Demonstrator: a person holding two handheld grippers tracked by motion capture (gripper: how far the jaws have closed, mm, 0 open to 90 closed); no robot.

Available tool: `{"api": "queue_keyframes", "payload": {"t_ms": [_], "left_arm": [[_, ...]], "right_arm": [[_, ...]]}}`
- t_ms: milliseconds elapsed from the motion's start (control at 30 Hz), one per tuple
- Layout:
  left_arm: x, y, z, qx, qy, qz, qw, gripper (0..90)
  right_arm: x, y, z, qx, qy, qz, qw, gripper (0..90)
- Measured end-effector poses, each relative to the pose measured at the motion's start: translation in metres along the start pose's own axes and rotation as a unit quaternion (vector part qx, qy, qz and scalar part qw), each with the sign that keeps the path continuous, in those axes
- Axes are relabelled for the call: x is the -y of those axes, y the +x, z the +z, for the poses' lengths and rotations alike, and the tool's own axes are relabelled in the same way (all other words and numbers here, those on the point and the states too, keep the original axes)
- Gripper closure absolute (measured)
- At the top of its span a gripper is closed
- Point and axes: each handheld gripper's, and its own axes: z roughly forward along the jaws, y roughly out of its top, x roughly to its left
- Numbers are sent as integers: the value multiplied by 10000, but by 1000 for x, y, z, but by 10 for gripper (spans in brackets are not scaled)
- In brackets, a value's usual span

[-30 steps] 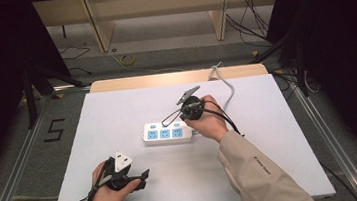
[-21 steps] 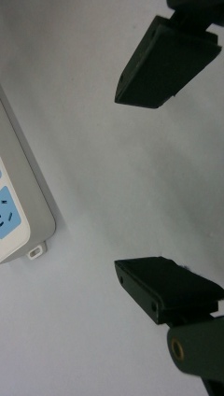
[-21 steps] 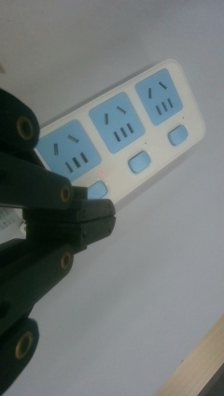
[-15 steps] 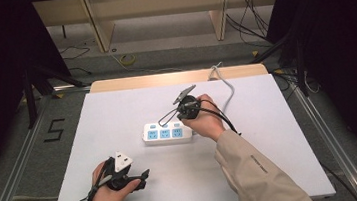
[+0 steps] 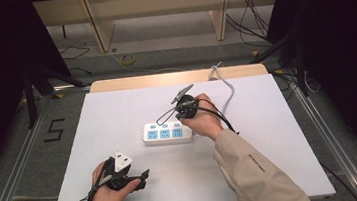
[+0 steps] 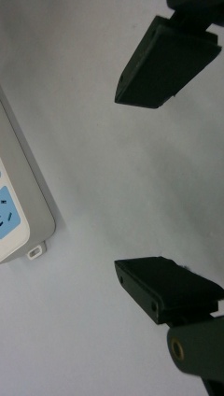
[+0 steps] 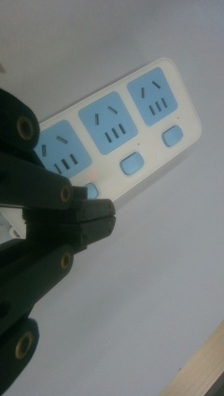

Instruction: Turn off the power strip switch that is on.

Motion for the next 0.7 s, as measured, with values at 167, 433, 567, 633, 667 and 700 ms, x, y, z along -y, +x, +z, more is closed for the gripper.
{"api": "queue_keyframes", "payload": {"t_ms": [167, 433, 567, 633, 667, 700], "left_arm": [[0, 0, 0, 1, 14, 12, 10000, 164], [0, 0, 0, 9, 12, 5, 10000, 164], [0, 0, 0, 10, 12, 10, 10000, 164], [0, 0, 0, 11, 11, 4, 10000, 164], [0, 0, 0, 11, 10, 3, 10000, 164], [0, 0, 0, 12, 10, 4, 10000, 164]], "right_arm": [[-3, 0, 1, -18, -14, -10, 10000, 900], [-5, 0, 5, -48, 12, -23, 10000, 900], [-7, 1, 6, -47, 45, 16, 10000, 900], [-8, 1, 7, -43, 62, -16, 10000, 900], [-8, 1, 7, -38, 86, -17, 10000, 900], [-8, 1, 7, -46, 87, -13, 10000, 900]]}}
